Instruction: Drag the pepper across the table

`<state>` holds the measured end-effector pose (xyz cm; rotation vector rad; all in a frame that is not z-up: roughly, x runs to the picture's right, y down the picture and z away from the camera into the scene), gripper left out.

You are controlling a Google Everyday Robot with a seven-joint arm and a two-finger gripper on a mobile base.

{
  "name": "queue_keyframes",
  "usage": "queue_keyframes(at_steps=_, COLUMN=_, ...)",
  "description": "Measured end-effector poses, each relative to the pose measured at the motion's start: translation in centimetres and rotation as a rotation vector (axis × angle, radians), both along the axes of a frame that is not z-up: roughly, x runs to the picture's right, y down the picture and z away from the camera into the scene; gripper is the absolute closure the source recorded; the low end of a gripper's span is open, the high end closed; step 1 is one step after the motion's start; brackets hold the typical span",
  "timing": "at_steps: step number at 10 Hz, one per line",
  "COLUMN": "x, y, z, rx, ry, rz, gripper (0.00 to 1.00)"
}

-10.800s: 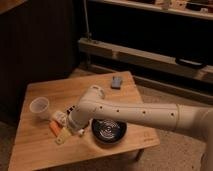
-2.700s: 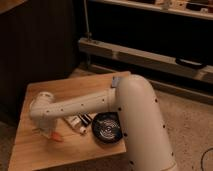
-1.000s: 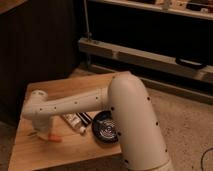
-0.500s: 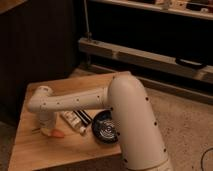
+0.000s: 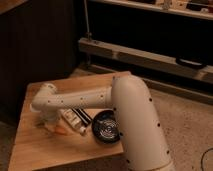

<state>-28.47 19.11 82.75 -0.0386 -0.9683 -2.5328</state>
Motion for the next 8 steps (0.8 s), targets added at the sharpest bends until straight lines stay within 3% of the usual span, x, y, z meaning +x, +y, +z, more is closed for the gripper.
queue_keyframes(at_steps=5, x=0.6, y=-0.3, z=0.1, rx=0.002, ry=0.009, rz=0.007, gripper=0.69)
queue_keyframes(at_steps=8, x=4.3, y=-2.9, z=2.3, rx=0.02, ry=0.062, rz=0.06, gripper=0.69)
